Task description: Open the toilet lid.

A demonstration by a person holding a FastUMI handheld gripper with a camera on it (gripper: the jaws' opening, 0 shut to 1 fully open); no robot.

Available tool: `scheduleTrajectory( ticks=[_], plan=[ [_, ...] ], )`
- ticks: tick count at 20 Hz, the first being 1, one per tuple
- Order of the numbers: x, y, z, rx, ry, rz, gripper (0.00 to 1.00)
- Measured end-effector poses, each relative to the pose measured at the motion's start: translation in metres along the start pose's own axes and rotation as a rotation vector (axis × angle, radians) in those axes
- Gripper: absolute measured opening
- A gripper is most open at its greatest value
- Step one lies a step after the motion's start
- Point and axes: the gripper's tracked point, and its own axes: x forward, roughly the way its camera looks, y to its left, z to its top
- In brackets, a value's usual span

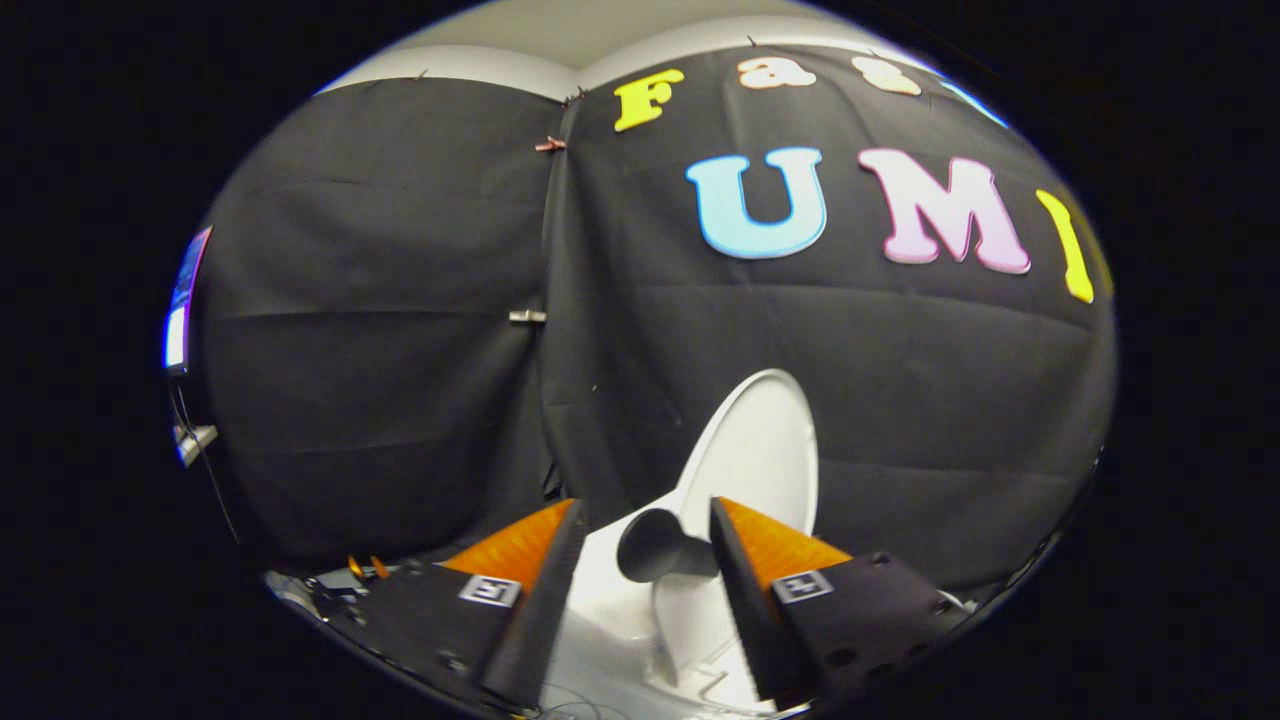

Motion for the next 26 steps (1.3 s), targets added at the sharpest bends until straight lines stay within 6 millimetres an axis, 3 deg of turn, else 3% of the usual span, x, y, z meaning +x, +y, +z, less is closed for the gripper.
scheduleTrajectory(
  ticks=[1, 3, 6, 12, 15, 17, 20, 26],
  plan=[
    [-0.008, -0.009, 0.015, -0.029, -0.044, -0.031, 1.0],
    [-0.02, -0.021, 0.033, -0.06, -0.103, -0.074, 0.98],
    [-0.056, -0.053, 0.047, -0.066, -0.128, -0.136, 0.99],
    [-0.154, -0.184, 0.055, -0.055, -0.079, -0.395, 0.99],
    [-0.208, -0.24, 0.064, -0.038, -0.094, -0.527, 0.98],
    [-0.241, -0.267, 0.065, -0.035, -0.109, -0.599, 0.98],
    [-0.282, -0.289, 0.063, -0.021, -0.13, -0.677, 0.99],
    [-0.32, -0.29, 0.06, -0.019, -0.137, -0.73, 0.99]
  ],
)
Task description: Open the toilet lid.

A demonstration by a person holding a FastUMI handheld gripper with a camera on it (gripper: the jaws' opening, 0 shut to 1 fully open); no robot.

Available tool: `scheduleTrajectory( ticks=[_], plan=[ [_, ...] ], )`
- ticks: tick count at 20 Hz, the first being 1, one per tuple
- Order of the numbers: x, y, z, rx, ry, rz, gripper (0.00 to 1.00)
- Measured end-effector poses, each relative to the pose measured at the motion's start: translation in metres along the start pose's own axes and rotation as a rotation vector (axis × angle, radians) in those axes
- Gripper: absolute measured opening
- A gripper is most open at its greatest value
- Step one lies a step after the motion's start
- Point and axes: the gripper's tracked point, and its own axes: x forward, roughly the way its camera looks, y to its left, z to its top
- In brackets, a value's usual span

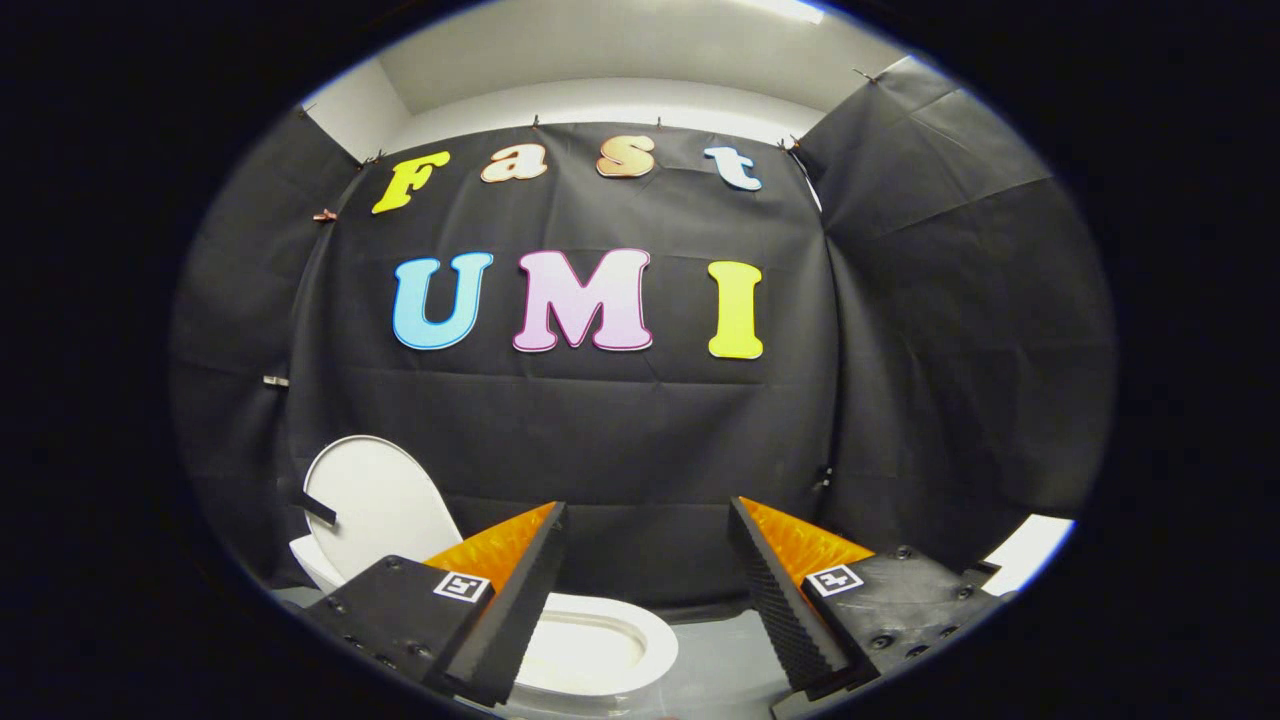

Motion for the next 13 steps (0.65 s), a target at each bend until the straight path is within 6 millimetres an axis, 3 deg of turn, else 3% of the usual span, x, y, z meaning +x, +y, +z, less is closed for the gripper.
scheduleTrajectory(
  ticks=[2, 6, 10, 13],
  plan=[
    [-0.016, -0.004, 0.014, 0.0, -0.05, -0.011, 0.99],
    [-0.036, -0.003, 0.01, 0.025, -0.085, -0.029, 0.99],
    [-0.035, 0.009, 0.002, 0.044, -0.013, -0.009, 0.99],
    [-0.037, 0.004, 0.008, 0.026, -0.012, -0.013, 0.99]
  ],
)
